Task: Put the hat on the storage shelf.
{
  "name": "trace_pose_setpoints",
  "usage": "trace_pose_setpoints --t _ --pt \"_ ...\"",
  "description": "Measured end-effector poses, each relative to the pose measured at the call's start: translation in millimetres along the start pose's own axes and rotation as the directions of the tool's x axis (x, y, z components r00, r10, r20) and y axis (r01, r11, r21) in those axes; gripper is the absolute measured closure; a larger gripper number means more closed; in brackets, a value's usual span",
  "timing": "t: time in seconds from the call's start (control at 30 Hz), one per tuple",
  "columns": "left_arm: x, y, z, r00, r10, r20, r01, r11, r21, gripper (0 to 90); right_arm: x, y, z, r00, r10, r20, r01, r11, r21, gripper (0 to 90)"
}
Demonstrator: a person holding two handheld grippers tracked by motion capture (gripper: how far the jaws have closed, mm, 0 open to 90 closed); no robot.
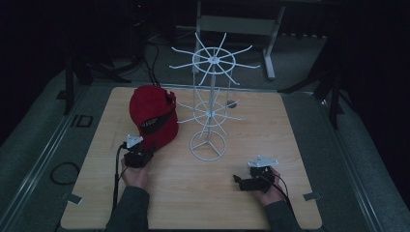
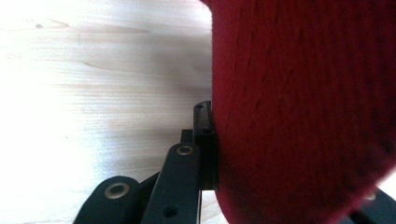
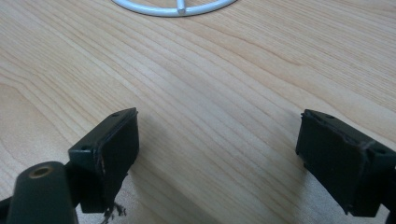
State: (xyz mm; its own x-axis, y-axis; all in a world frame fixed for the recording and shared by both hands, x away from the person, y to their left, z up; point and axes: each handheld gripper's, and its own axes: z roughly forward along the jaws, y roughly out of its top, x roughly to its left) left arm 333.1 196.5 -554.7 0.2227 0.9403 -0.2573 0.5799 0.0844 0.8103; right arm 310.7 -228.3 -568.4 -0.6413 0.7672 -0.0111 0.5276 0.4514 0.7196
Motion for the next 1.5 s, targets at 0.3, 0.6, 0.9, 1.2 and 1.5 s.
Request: trace_pose_setpoints --t 0.3,0.6,0.9,1.2,1.5 --pt "1.2 9.3 -9.4 1.0000 -0.002 -0.008 0.002 0.9995 -0.030 85.7 0.0 0.0 0.0 1.0000 0.000 0.000 0.000 1.0000 0.000 13.1" --pt "0.3 21.0 -20.2 0.9999 -0.002 -0.010 0.001 0.9982 -0.060 85.6 0.0 0.0 0.0 1.0000 0.000 0.000 0.000 1.0000 0.000 13.1" --pt "-1.8 32.4 -29.5 1.0000 0.001 -0.008 -0.001 0.9972 -0.074 85.6 0.0 0.0 0.0 1.0000 0.000 0.000 0.000 1.0000 0.000 13.1" --pt "-5.6 43.5 -37.6 0.9999 0.011 -0.001 -0.011 0.9961 -0.088 85.6 0.0 0.1 0.0 1.0000 0.001 0.000 -0.001 1.0000 0.000 13.1" --pt "-9.2 53.1 -45.0 0.9998 0.020 0.008 -0.019 0.9944 -0.104 85.6 0.0 0.1 -0.1 1.0000 0.001 0.000 -0.001 1.0000 0.002 13.1"
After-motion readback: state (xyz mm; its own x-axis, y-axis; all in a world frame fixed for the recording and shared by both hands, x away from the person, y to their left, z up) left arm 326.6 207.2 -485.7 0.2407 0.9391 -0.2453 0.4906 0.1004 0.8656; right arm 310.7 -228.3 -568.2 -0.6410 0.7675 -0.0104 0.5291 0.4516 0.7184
